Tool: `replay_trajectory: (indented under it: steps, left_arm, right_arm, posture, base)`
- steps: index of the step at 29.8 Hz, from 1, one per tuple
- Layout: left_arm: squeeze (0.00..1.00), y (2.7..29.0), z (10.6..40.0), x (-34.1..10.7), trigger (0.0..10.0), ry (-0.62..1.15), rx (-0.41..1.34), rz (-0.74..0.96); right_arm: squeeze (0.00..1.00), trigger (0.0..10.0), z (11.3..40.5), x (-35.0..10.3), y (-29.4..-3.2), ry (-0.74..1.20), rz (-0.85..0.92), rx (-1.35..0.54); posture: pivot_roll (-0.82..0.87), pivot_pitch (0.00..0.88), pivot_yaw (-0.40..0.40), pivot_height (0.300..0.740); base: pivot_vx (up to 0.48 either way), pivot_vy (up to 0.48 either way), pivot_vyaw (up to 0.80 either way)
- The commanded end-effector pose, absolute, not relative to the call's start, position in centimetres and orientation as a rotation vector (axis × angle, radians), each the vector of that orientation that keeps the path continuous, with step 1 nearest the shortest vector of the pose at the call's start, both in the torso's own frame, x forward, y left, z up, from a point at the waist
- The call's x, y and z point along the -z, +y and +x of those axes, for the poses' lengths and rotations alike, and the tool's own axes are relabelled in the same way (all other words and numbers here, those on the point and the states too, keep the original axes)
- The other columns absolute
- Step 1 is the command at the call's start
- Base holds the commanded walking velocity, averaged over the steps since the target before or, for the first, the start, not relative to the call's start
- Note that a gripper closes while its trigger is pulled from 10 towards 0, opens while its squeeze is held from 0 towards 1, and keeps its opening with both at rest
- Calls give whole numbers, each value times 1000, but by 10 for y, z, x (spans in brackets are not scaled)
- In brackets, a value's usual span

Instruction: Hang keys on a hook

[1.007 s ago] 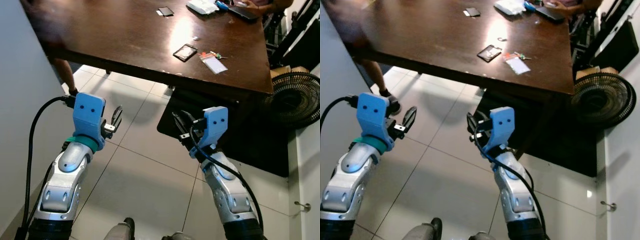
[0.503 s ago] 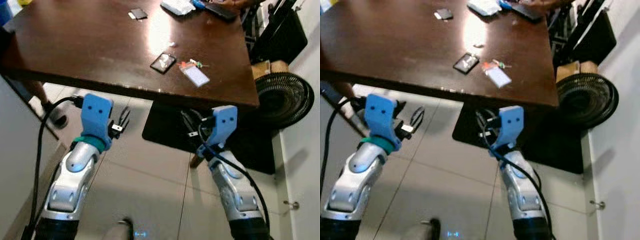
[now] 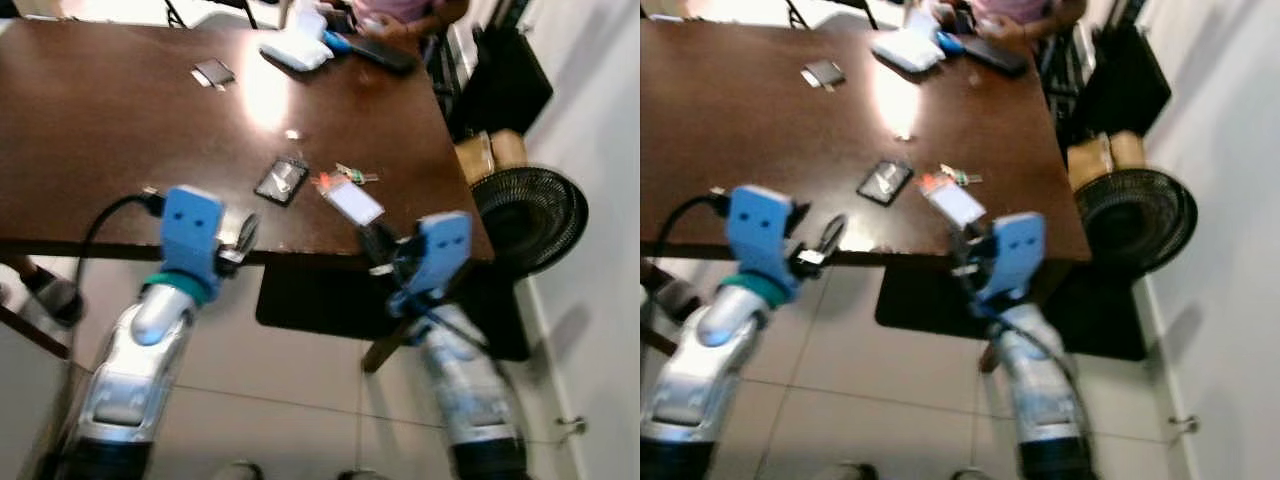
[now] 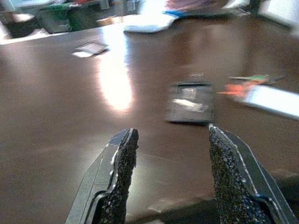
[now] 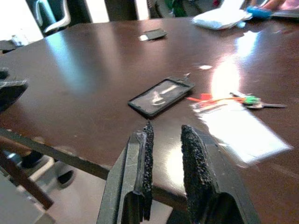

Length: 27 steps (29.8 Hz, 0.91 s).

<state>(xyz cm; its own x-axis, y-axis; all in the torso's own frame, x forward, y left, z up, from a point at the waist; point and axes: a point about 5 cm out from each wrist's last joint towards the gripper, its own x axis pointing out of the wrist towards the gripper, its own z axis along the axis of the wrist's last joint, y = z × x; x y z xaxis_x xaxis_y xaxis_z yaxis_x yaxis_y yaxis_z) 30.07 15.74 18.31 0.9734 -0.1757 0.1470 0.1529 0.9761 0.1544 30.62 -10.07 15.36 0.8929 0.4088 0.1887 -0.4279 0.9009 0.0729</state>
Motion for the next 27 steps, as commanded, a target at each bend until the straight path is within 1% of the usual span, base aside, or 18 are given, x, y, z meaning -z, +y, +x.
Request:
replay_trajectory:
  steps: [1,24,26,27]
  left_arm:
    - [0,150,300,-179,10000,-145,192,136]
    - [0,146,301,-181,10000,-155,208,131]
    - [0,145,301,-181,10000,-154,215,133]
    - [0,142,300,-181,10000,-149,252,134]
  right_arm:
    - [0,10000,306,-148,-112,-154,100,-398]
    - [0,10000,307,-149,-114,-159,97,-389]
    - [0,10000,307,-149,-115,-158,95,-386]
    - [0,10000,308,-149,-115,-159,94,-384]
  posture:
    - [4,93,56,740]
    - [2,90,54,740]
    - [1,91,54,740]
    - [0,91,54,740]
  base:
    - [398,0,0]
    - [397,0,0]
    - [398,0,0]
    - [382,0,0]
